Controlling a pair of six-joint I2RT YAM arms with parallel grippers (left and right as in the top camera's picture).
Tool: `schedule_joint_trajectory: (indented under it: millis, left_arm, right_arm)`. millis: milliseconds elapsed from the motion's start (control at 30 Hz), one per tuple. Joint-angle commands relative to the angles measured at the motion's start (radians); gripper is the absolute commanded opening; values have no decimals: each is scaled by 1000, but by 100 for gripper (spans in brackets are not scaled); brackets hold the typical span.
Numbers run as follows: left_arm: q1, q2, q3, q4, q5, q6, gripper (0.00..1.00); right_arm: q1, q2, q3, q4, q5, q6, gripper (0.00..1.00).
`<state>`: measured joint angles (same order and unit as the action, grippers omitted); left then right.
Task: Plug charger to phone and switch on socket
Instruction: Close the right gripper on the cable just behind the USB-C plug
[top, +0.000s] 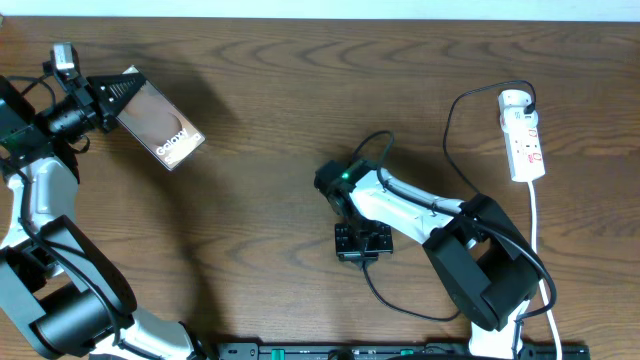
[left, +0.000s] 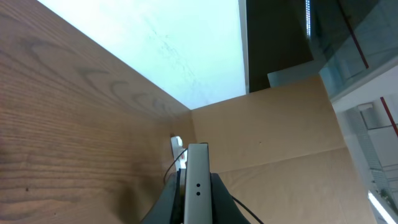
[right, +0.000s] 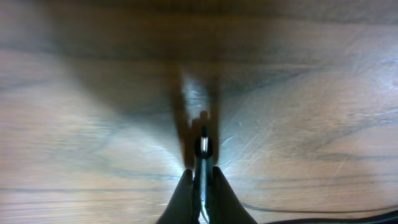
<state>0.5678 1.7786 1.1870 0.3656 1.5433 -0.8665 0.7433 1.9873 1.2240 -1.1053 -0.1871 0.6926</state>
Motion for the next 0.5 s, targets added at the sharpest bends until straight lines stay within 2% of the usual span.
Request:
schedule_joint_trajectory:
  millis: [0, 167, 267, 467]
  left_arm:
    - [2, -5, 6, 2, 30, -5, 7]
    - [2, -5, 6, 2, 30, -5, 7]
    - [2, -5, 6, 2, 30, -5, 7]
    - [2, -5, 6, 2, 30, -5, 8]
  right_arm:
    - [6, 11, -53, 25, -4, -46, 6]
    - [-6, 11, -63, 45, -7, -43, 1]
    - [-7, 11, -63, 59, -7, -43, 11]
    - [-16, 11, -63, 66, -7, -43, 11]
